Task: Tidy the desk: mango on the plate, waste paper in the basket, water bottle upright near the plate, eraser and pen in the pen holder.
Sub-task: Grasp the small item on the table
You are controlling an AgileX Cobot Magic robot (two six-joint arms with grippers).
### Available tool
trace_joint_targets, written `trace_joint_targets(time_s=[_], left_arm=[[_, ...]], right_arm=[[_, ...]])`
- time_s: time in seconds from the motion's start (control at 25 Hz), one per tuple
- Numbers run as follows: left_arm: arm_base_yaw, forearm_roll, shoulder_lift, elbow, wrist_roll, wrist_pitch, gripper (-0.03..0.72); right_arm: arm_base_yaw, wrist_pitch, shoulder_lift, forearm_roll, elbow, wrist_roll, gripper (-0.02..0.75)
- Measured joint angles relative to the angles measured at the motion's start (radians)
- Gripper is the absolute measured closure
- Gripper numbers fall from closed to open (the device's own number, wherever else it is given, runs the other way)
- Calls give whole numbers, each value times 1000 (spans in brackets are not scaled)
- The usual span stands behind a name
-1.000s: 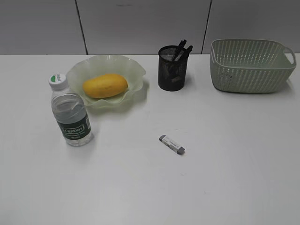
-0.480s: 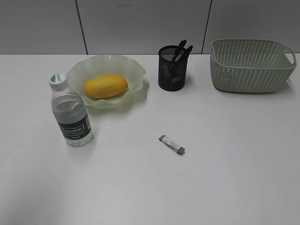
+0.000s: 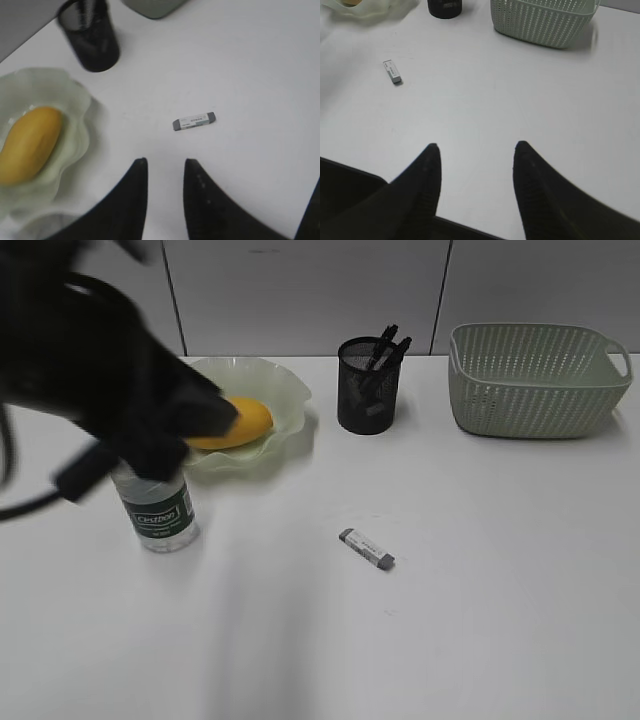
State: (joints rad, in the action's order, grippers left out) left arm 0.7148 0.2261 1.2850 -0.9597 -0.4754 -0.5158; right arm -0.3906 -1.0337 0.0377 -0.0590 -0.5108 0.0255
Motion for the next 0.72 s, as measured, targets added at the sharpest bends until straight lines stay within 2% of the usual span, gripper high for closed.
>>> trace_joint_targets(time_s=[0.12, 0.24, 0.36, 0.56, 0.64, 0.72], left_arm=[[159, -242, 175, -70, -7, 54, 479], [226, -389, 344, -133, -11, 118, 462], [231, -431, 469, -187, -18, 155, 454], [231, -495, 587, -205, -32, 242, 461], [231, -476, 595, -206, -32, 316, 462], [233, -401, 595, -208, -31, 381, 463]], right_arm=[[0, -2, -37, 0, 0, 0, 367], [0, -5, -43, 0, 0, -1, 367], [0, -5, -43, 0, 0, -1, 370], [0, -5, -43, 0, 0, -1, 370], [0, -5, -43, 0, 0, -1, 370], [0, -5, -43, 0, 0, -1, 370]])
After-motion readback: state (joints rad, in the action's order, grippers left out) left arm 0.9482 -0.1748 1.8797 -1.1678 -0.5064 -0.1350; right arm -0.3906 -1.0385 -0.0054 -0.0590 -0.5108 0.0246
